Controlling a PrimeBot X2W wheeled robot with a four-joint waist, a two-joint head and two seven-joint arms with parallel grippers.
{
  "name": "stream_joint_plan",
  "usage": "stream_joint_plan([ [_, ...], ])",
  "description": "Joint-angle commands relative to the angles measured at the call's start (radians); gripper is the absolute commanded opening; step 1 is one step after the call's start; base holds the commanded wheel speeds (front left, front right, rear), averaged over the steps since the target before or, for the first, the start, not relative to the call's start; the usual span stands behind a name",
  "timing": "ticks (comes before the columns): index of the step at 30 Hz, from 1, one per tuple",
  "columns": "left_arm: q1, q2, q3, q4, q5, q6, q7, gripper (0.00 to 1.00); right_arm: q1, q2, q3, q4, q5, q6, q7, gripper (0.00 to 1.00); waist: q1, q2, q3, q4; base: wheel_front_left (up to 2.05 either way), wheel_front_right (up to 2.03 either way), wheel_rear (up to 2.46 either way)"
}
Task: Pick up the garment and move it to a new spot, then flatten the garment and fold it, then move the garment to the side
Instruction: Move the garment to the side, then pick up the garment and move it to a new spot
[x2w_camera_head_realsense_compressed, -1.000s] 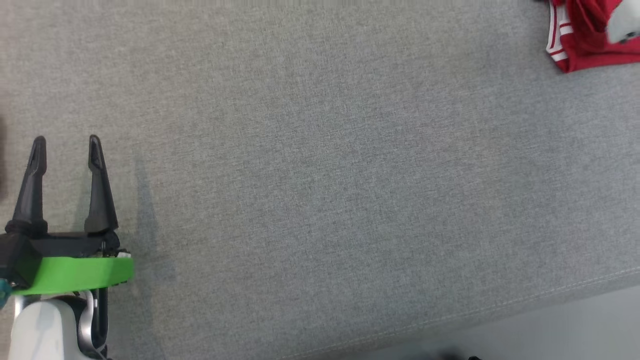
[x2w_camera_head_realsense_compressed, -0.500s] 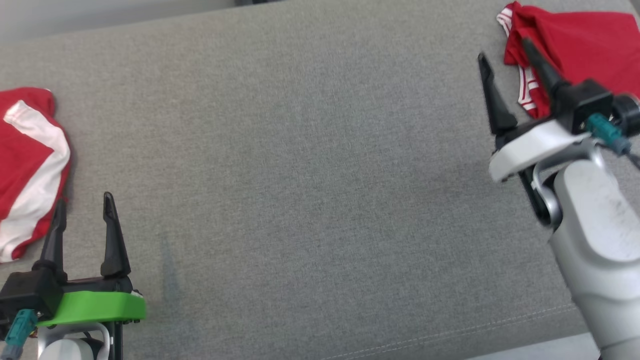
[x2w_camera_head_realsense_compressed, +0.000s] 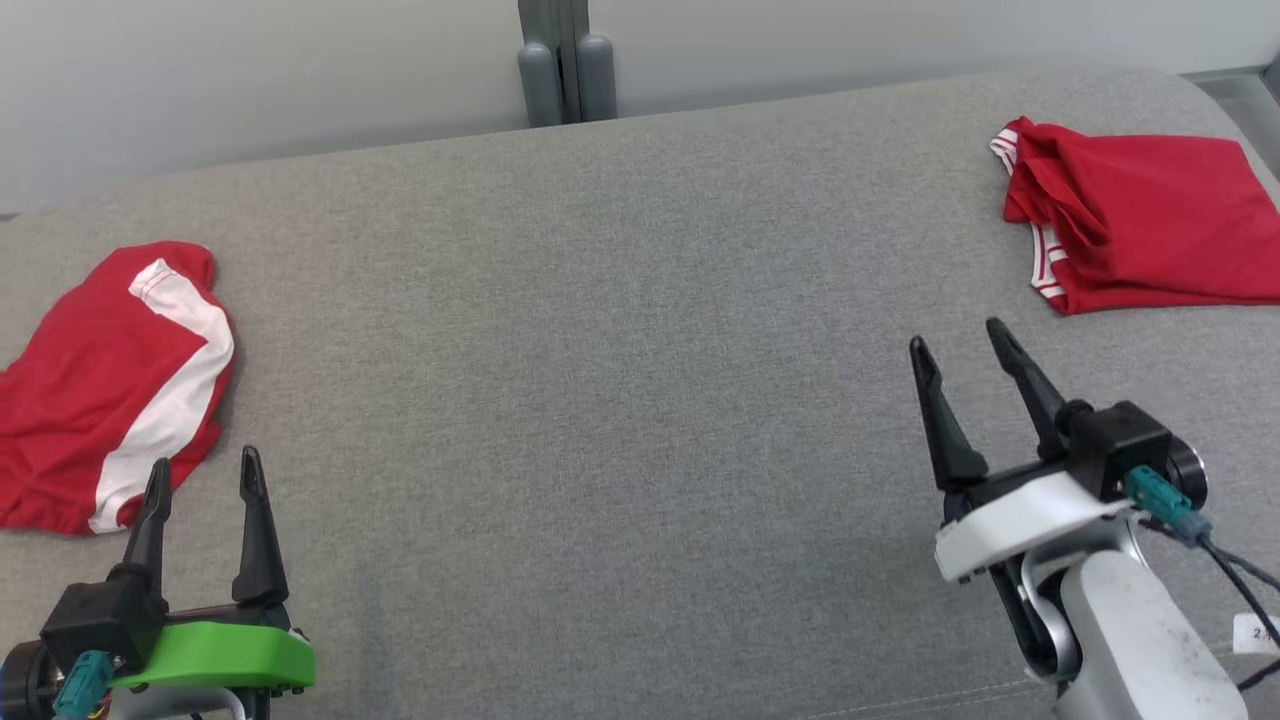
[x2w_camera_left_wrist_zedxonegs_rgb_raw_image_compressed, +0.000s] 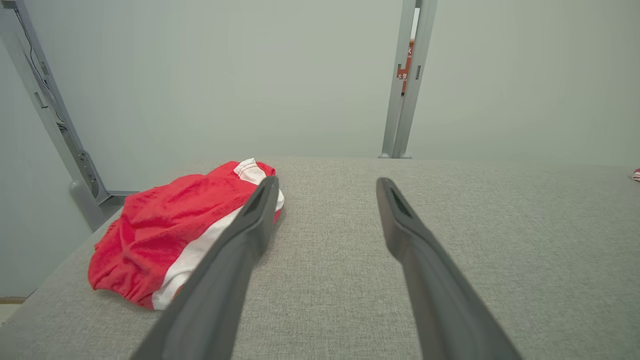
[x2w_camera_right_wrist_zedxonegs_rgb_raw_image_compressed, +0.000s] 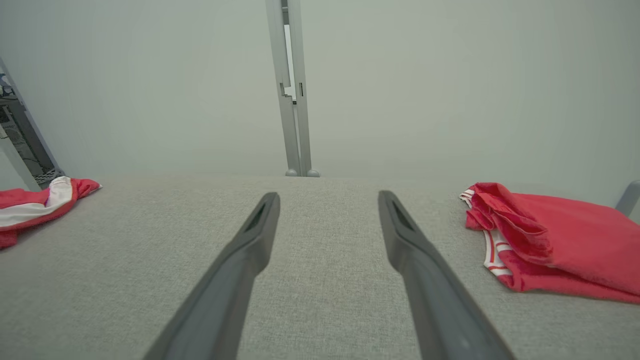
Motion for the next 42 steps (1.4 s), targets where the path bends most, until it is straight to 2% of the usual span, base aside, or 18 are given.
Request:
stream_joint_plan([
  [1, 0.021, -0.002, 0.003, 0.004, 0.012, -0.003, 0.0, 1.0, 0.038, 0.007, -0.01, -0.02, -0.015, -0.002, -0.002, 1.0, 0.0001, 0.0, -0.028, 0.019, 0.0, 0.0, 0.0],
  [7, 0.038, -0.009, 0.003, 0.018, 0.022, -0.003, 0.0, 1.0, 0.167, 0.051, -0.054, -0.092, -0.039, -0.002, -0.002, 1.0, 0.0001, 0.0, -0.052, 0.035, 0.0, 0.0, 0.0],
  [15, 0.04, -0.01, -0.005, 0.034, 0.022, -0.003, 0.0, 1.0, 0.245, 0.084, -0.084, -0.143, -0.048, -0.002, -0.003, 1.0, 0.0001, 0.0, -0.065, 0.048, 0.0, 0.0, 0.0],
  [42, 0.035, -0.005, -0.003, 0.052, 0.025, -0.003, 0.0, 1.0, 0.271, 0.111, -0.1, -0.138, -0.053, -0.002, -0.003, 1.0, 0.0001, 0.0, -0.079, 0.053, 0.0, 0.0, 0.0],
])
